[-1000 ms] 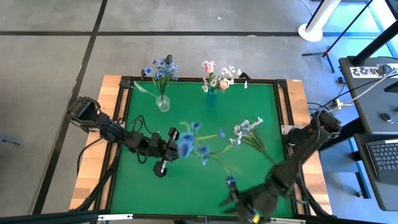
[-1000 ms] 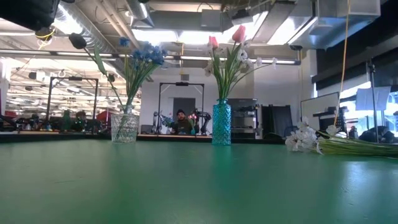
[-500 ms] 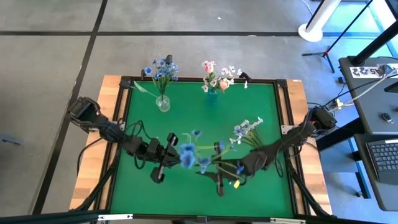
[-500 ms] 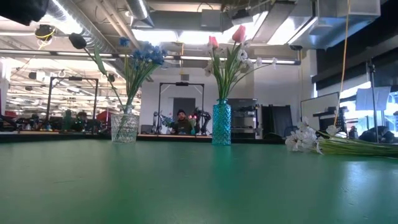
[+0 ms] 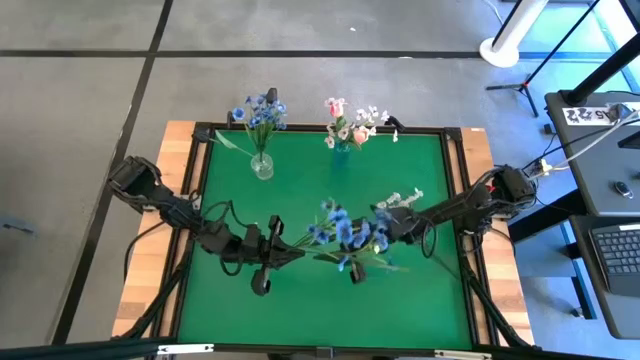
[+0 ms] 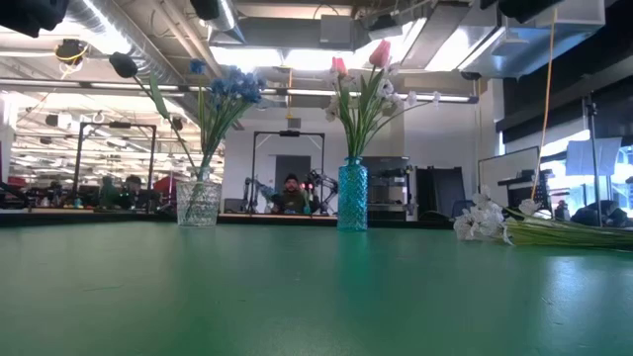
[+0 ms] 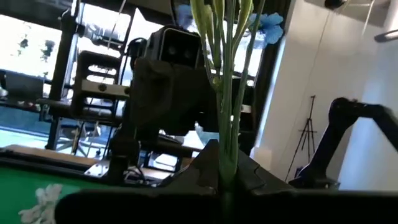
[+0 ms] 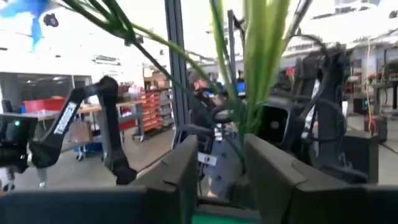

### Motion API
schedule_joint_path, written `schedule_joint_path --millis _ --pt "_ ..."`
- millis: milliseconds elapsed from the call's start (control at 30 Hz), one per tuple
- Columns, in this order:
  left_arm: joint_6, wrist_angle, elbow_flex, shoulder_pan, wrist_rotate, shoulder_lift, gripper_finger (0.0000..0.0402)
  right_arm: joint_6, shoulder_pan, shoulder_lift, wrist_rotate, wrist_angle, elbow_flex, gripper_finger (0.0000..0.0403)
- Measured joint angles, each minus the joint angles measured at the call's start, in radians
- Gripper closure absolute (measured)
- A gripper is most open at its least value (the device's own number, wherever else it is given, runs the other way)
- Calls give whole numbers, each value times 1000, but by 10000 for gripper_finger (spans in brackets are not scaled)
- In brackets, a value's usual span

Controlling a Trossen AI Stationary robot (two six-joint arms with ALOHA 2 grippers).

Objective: Sort flowers into vase by color
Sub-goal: Put the blue flowers into the transparent vase

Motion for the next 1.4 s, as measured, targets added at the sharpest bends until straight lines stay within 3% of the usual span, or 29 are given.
schedule_joint_path --millis 300,467,633,833,1200,1400 --pt "-60 -53 0 38 12 0 401 -8 2 1 96 -6 9 180" --pt "-126 -126 0 60 14 0 401 -17 2 1 110 1 9 167" --pt "-142 -154 0 64 14 1 401 -19 2 1 146 -18 9 230" --pt "-142 -157 0 58 15 1 394 -23 2 1 154 -56 9 381" --pt "14 -178 0 -42 -73 1 340 -48 5 0 232 -110 10 396" --pt "102 -218 1 -167 -319 -22 285 -70 4 -22 242 -176 10 399"
